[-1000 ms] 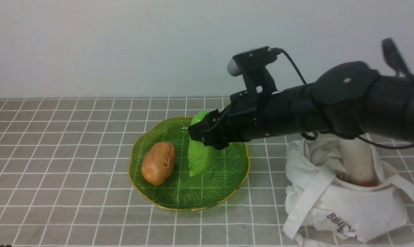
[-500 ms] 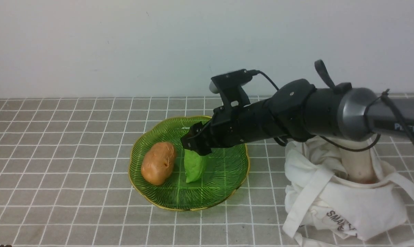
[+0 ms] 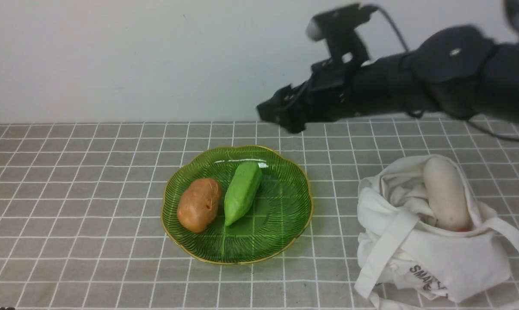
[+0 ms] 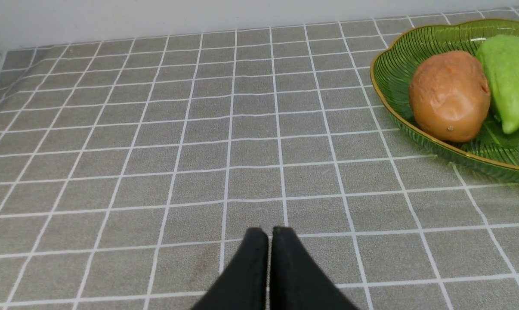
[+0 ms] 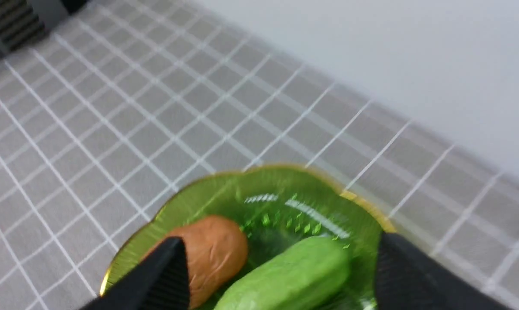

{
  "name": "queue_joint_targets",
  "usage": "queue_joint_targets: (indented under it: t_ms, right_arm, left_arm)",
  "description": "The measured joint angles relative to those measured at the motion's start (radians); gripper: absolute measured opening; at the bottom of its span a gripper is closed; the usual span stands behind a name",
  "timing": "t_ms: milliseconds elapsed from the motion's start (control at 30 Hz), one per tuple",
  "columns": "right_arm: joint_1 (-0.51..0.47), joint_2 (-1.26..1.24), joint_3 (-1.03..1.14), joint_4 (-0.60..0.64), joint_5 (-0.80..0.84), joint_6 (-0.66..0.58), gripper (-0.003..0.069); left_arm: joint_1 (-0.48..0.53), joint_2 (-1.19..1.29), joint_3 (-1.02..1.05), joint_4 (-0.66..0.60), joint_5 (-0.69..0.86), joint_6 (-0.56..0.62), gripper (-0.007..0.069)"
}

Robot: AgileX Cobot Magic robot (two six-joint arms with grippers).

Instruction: Take vegetables from bag on grey coffee tablecloth place on plate.

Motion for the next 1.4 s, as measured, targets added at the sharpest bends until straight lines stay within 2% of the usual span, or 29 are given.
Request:
queue_joint_targets:
  t_ms: [200, 333, 433, 567, 667, 800, 867, 1100, 1267, 1400]
  right_arm:
    - [-0.184, -0.291, 0.000, -0.315, 0.195, 0.257, 0.0089]
    - [-0.310, -0.452, 0.010, -0.488, 0.334, 0.409, -0.0001]
    - [-0.378, -0.564, 0.054, -0.552, 0.374, 0.466, -0.0012]
    - [-0.433, -0.723, 0.181, -0.569, 0.344, 0.494, -0.0014]
    - [-0.453, -0.868, 0.311, -0.537, 0.266, 0.531, -0.0014]
    - [-0.457, -1.028, 0.473, -0.409, 0.172, 0.543, -0.0014]
    - [-0.457, -1.110, 0.559, -0.298, 0.162, 0.507, -0.0014]
    - [-0.457, -1.251, 0.657, -0.022, 0.176, 0.247, -0.0015]
    - [-0.458, -1.286, 0.658, 0.082, 0.238, 0.188, -0.0015]
    - [-0.458, -1.287, 0.659, 0.080, 0.213, 0.120, -0.0015]
  left_arm:
    - [0.000, 0.000, 0.000, 0.000, 0.000, 0.000, -0.0005]
    - [0.000, 0.000, 0.000, 0.000, 0.000, 0.000, -0.0005]
    - [0.000, 0.000, 0.000, 0.000, 0.000, 0.000, -0.0005]
    - [0.000, 0.000, 0.000, 0.000, 0.000, 0.000, -0.0005]
    - [0.000, 0.000, 0.000, 0.000, 0.000, 0.000, -0.0005]
    - [0.000, 0.000, 0.000, 0.000, 0.000, 0.000, -0.0005]
    - [0.000, 0.000, 0.000, 0.000, 0.000, 0.000, -0.0005]
    - [0.000, 0.000, 0.000, 0.000, 0.000, 0.000, -0.0005]
    - [0.000, 0.000, 0.000, 0.000, 0.000, 0.000, -0.0005]
    - [0.000, 0.000, 0.000, 0.000, 0.000, 0.000, -0.0005]
